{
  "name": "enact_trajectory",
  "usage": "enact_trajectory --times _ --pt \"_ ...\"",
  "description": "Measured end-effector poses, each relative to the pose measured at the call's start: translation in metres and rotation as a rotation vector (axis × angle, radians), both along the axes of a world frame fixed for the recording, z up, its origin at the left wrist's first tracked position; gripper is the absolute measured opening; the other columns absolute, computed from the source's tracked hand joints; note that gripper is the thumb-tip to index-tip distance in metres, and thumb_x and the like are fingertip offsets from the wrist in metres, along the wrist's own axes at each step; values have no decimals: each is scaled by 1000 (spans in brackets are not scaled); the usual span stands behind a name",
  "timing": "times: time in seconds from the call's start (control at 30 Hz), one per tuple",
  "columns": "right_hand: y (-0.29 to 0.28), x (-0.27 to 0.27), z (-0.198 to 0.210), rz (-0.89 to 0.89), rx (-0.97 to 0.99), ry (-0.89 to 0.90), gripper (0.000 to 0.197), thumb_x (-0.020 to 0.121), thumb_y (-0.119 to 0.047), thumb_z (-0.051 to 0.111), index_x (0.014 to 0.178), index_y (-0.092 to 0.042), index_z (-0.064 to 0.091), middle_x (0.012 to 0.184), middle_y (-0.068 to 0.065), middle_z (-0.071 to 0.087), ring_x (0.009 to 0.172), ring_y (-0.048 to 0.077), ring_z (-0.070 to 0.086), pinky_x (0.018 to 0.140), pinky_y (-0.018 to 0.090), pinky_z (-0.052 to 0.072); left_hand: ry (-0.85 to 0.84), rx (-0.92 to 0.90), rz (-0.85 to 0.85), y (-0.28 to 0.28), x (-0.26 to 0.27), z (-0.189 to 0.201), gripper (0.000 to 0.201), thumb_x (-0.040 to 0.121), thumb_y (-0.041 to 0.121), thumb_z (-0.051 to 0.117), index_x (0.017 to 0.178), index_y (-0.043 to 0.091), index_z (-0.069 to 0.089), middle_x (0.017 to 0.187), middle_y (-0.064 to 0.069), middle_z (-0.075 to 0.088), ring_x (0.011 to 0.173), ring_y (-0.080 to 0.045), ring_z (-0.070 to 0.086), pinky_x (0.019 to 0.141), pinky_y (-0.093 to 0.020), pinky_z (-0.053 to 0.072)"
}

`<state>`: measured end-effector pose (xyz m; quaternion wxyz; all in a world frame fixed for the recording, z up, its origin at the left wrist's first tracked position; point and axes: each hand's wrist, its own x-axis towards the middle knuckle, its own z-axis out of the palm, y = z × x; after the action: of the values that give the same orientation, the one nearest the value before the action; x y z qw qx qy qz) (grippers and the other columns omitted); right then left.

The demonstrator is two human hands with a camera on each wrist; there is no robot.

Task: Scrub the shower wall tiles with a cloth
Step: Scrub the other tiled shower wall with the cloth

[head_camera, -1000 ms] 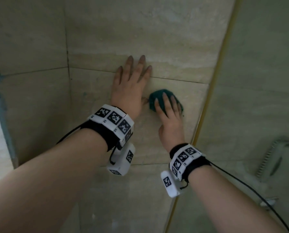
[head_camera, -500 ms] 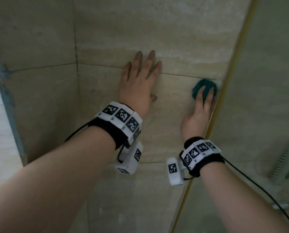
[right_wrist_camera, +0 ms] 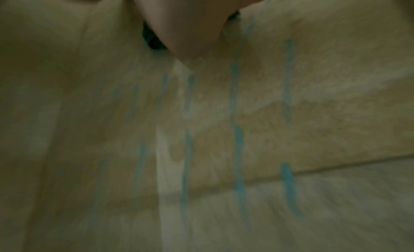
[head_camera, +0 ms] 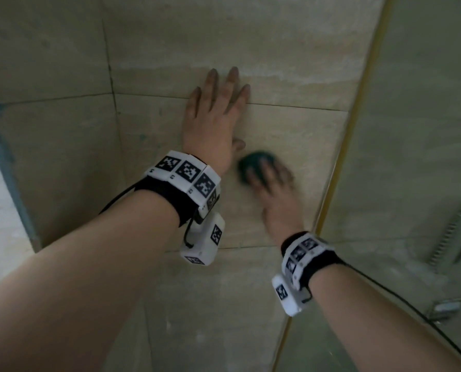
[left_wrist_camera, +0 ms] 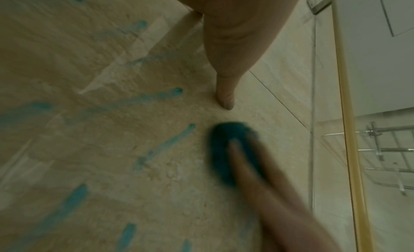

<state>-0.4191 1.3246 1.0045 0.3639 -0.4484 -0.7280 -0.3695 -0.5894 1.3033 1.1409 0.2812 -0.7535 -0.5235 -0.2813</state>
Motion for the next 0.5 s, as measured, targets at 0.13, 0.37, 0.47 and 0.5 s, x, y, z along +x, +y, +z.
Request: enact_trajectory --times 0.13,0.37,0.47,0.5 --pt "-1 6 26 -96 4 536 81 71 11 33 148 -12 30 156 17 21 142 40 17 113 53 27 -13 -1 -1 1 2 -2 87 92 36 59 154 26 -1 160 0 -17 147 -29 -14 117 -43 -5" --pt "-5 -13 -41 3 -38 -138 88 56 10 54 139 -16 36 146 10 30 133 39 24 106 62 17 7 -7 10 2 3 0 88 92 36 60 154 25 -2 160 -1 -17 146 -30 -15 117 -45 -5" --pt "-10 -10 -40 15 -61 -301 84 58 5 58 138 -17 43 145 10 42 132 35 29 106 60 19 15 -10 18 2 1 0 88 92 37 59 154 25 -3 160 -1 -17 146 -30 -14 117 -44 -5" --pt "-10 -8 -30 -4 -57 -276 83 58 6 57 138 -17 46 143 11 46 132 34 30 108 57 21 17 -10 17 1 0 0 88 92 38 59 154 25 -3 160 -1 -17 146 -30 -14 117 -44 -6"
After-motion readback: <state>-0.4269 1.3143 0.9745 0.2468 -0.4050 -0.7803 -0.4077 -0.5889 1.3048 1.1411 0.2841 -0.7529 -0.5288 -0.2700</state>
